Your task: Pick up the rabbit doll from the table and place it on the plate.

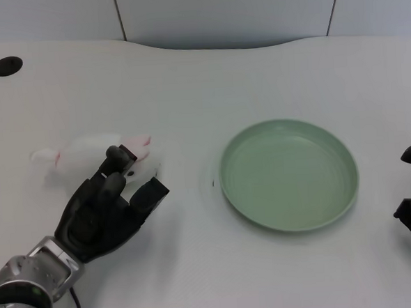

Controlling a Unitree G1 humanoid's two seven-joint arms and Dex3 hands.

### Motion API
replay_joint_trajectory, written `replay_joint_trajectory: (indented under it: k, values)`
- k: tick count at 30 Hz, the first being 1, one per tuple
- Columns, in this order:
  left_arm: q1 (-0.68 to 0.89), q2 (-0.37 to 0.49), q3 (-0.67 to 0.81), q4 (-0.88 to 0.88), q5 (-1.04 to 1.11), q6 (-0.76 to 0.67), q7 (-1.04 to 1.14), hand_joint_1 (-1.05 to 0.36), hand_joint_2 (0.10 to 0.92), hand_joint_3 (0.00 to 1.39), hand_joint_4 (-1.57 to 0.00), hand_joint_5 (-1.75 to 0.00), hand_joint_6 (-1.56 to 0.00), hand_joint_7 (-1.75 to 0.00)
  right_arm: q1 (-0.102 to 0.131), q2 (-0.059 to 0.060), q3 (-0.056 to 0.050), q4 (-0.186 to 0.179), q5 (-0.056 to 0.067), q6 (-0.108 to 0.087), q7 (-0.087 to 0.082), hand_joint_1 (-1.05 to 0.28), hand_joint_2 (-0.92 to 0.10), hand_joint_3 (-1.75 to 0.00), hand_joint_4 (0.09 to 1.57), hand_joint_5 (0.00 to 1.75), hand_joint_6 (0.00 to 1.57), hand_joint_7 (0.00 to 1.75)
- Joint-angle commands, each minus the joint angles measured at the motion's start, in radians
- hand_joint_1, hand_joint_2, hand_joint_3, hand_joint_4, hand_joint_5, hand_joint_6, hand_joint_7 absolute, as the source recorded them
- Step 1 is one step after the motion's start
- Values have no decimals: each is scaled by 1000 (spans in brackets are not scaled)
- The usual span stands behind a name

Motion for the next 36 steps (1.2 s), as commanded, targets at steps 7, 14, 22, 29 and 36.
replay_joint_trajectory:
  k: [7, 14, 22, 29, 36]
  values:
    - [2, 17, -7, -2, 10, -21, -3, -30, 246, 1069, -816, -1746, -609, -1746, -1, -13, -4, 3, 2, 4, 3, -522, -921, -241, 1408, 1746, 1074, 1746]
    - [0, 14, 0, 0, -1, -4, -10, -139, 329, 941, -834, -1746, -629, -1572, -1, -13, -5, 3, 3, 9, 4, -523, -921, -235, 1402, 1746, 1049, 1746]
    - [-5, 14, 7, 2, -7, 22, -58, -652, 898, 39, -852, -1746, -658, -1699, -2, -15, -3, 3, 0, 9, -1, -524, -921, -236, 1413, 1746, 1077, 1746]
    - [25, 15, -70, -73, 107, -267, 62, -573, 832, 4, -860, -1746, -866, -914, -1, -14, -3, 3, -1, 7, -1, -513, -921, -241, 1411, 1746, 1075, 1746]
    - [98, 79, -168, -277, 289, -1016, 131, -657, 812, 0, -633, -763, -826, -465, -6, -17, -10, 3, 6, 22, 2, -516, -921, -235, 1416, 1746, 1072, 1746]
